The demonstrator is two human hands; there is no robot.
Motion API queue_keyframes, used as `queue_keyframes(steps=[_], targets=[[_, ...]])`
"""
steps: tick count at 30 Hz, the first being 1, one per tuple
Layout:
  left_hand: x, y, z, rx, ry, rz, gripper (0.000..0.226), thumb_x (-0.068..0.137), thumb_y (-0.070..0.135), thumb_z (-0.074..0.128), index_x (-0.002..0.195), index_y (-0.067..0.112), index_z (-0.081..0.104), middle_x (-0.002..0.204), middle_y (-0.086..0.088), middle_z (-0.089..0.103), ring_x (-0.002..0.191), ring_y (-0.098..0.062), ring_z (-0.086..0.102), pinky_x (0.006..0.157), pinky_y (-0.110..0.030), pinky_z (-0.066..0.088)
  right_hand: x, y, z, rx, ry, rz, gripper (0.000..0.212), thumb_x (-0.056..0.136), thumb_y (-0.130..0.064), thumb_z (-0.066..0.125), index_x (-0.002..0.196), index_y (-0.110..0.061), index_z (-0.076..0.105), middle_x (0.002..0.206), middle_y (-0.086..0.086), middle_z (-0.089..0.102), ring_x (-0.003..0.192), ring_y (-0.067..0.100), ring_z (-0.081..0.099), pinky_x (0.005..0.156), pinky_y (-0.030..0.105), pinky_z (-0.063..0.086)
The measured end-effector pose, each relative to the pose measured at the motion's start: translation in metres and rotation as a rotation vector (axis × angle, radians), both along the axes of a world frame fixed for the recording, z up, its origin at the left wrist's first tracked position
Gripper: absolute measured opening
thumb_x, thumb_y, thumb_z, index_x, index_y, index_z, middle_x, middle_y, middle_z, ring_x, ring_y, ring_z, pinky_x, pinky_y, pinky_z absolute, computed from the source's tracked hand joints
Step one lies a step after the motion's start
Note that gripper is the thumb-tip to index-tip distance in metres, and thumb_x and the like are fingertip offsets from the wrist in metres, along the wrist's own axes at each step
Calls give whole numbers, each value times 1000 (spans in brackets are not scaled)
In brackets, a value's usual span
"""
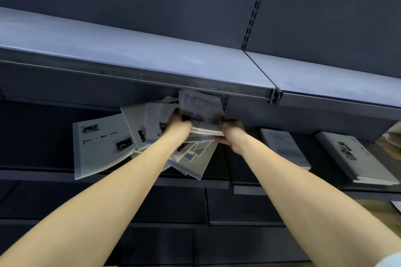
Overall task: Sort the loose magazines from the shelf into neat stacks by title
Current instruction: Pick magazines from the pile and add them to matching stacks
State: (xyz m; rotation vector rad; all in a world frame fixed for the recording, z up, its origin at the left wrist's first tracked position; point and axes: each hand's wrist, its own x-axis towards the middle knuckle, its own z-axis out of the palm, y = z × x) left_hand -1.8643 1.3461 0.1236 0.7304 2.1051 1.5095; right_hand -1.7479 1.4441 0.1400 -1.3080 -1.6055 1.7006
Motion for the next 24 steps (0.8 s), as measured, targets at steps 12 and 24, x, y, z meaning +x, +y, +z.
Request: queue_keyframes(steps=[12,24], targets=[[63,49,-6,-105,129,-253,45,86,10,50,130,15,46,117,-9,56,96,-22,58,57,-21,40,82,26,-16,340,-368,-47,23,100,-5,37,112,-6,57,75,3,55,60,13,54,54,25,46],[137,101,-19,-206,190,-350,38,94,17,49,132,17,47,121,-11,56,100,-25,57,76,-31,44,157,74,-26,585,-878,68,32,101,-5,43,129,5,55,135,21,54,121,35,54,94,35,47]])
